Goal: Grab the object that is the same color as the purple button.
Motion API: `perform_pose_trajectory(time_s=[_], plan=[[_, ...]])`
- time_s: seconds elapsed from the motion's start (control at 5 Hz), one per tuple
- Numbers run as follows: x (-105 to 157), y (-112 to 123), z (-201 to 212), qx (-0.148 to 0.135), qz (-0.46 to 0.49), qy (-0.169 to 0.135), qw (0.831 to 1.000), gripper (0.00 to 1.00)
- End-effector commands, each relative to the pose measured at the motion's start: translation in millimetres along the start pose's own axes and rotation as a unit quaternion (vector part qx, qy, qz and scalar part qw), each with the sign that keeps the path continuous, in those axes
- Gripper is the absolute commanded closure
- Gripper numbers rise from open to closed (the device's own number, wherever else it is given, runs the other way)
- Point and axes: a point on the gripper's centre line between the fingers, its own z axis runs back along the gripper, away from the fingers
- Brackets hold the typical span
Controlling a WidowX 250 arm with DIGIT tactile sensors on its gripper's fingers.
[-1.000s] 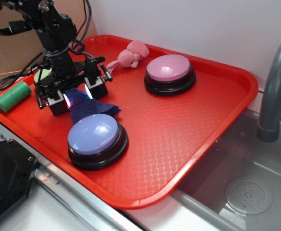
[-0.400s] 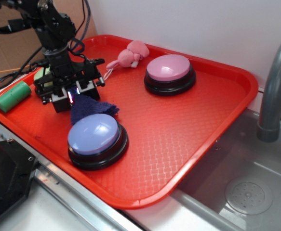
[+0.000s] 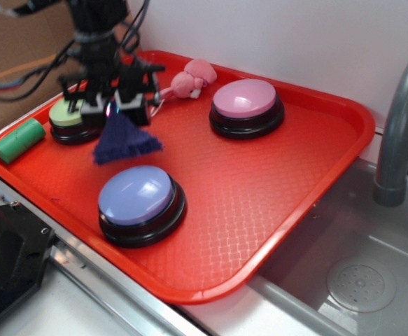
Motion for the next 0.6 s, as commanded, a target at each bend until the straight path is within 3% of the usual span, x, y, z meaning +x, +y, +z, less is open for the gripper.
perform_pose_trajectory(time_s=[0.0,0.2,0.4], plan=[[-9,-37,92,-0.039,-0.252,-0.045,0.966,1.0],[-14,-41,111,-0.058,-0.289,-0.062,0.954,1.0],[-11,-40,114,-0.069,-0.319,-0.06,0.943,1.0]])
